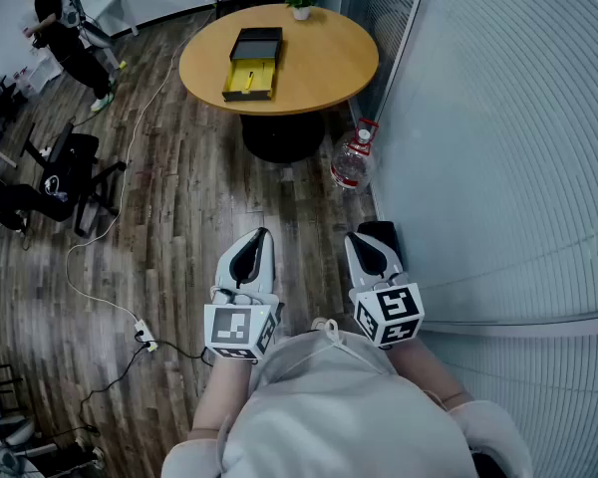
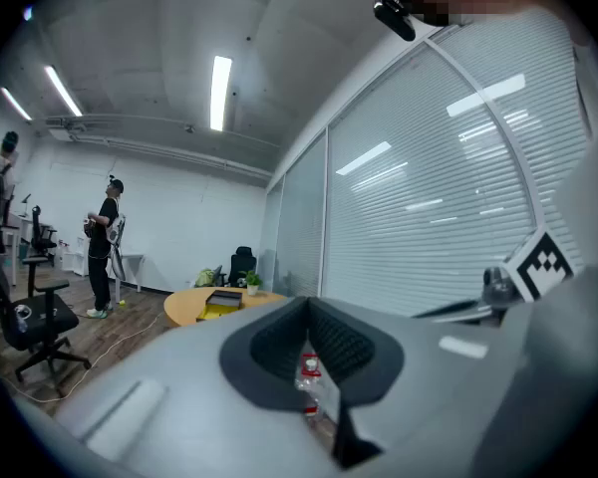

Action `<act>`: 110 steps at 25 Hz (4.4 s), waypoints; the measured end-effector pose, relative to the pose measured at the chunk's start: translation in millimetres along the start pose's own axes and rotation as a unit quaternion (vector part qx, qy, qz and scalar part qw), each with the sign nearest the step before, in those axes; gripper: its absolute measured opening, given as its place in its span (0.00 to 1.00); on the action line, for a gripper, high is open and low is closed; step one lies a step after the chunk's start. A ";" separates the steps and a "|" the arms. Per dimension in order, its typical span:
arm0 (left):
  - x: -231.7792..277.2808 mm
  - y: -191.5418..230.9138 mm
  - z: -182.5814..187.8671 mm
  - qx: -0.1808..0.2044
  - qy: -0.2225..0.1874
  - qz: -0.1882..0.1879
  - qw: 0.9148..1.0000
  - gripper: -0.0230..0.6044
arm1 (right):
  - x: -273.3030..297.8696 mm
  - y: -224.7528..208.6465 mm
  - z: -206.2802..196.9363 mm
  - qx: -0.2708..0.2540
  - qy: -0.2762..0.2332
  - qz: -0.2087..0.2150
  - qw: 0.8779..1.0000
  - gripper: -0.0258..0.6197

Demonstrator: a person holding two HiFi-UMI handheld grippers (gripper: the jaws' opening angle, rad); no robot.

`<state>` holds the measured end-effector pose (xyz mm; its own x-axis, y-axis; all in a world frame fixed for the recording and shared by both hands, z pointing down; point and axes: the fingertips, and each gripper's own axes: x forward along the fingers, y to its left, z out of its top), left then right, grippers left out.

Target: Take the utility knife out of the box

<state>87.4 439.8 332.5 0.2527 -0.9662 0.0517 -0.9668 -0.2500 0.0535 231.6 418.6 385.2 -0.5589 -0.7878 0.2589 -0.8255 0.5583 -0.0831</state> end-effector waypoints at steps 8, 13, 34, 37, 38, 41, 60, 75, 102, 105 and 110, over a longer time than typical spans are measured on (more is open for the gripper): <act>16.3 5.3 -5.7 -0.003 0.005 0.004 1.000 0.05 | 15.3 -9.6 -0.6 0.003 0.005 0.002 1.000 0.04; 29.3 4.5 -14.2 -0.007 0.010 0.010 1.000 0.05 | 24.9 -26.0 -7.9 0.018 0.012 -0.004 1.000 0.04; 186.5 135.3 -26.6 -0.022 0.022 0.006 0.999 0.05 | 208.6 -65.0 18.8 0.026 0.032 -0.021 0.999 0.04; 222.1 182.8 -20.3 -0.024 0.026 -0.005 0.999 0.05 | 261.5 -59.3 35.2 0.030 0.035 -0.033 0.998 0.04; 234.0 199.3 -18.9 -0.025 0.028 -0.009 0.999 0.05 | 279.4 -57.3 40.2 0.033 0.036 -0.037 0.998 0.04; 269.1 252.3 -16.6 -0.028 0.033 -0.015 0.999 0.05 | 334.3 -51.3 54.3 0.036 0.037 -0.050 0.997 0.04; 445.9 404.5 -45.2 -0.041 0.088 -0.017 0.995 0.05 | 556.8 -94.3 84.8 0.056 0.062 -0.066 0.994 0.04; 662.7 437.0 -122.2 -0.043 0.201 0.047 0.978 0.05 | 738.8 -244.0 119.2 0.046 0.075 -0.001 0.996 0.04; 764.8 478.1 -313.6 -0.031 0.493 0.055 0.868 0.16 | 846.2 -308.9 51.1 0.086 0.175 0.032 0.980 0.04; 763.2 478.6 -314.9 -0.026 0.488 0.055 0.871 0.15 | 846.4 -305.7 49.5 0.087 0.175 0.033 0.980 0.04; 763.0 479.0 -308.0 -0.026 0.480 0.048 0.876 0.14 | 843.7 -302.7 54.2 0.082 0.171 0.030 0.981 0.04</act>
<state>-171.0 -397.6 704.7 0.1097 -0.4785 0.8712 -0.9886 -0.1432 0.0458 5.7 -429.1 576.6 -0.5701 -0.6058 0.5550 -0.8095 0.5294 -0.2537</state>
